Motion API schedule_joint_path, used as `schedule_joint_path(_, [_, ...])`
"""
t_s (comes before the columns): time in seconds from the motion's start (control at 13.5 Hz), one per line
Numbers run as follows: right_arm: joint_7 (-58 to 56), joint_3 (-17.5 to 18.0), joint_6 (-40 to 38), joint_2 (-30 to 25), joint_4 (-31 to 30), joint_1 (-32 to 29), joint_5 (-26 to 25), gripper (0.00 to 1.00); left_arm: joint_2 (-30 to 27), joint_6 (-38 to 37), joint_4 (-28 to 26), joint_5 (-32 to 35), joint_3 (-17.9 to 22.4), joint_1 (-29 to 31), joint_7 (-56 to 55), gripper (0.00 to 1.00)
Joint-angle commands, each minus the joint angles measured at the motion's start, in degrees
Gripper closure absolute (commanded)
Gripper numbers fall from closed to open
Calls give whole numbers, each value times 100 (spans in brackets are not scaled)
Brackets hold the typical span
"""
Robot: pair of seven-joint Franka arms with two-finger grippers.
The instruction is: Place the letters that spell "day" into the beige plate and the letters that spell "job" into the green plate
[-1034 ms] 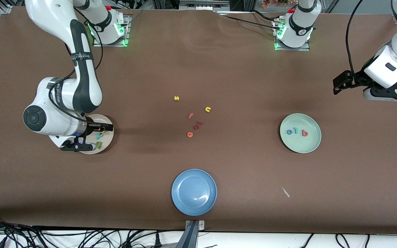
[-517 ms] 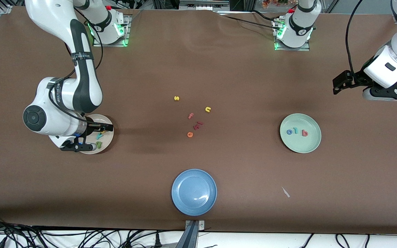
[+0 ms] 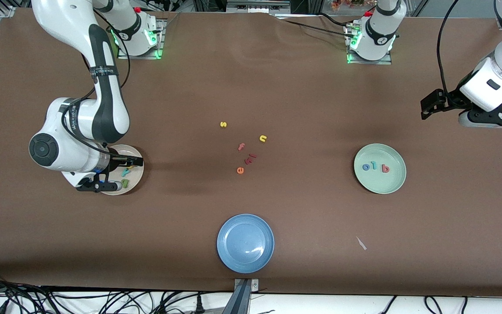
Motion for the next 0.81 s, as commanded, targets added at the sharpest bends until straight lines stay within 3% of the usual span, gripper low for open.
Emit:
schedule_joint_path(0.0, [-101,-4,-123,29,113,-12,-17,0,63,-158,178,93,5,-31,118,0])
schedule_joint_path(0.74, [-171,-4,-123,29,113,-30,-17,0,72,-158,178,93,5,-31,118,0])
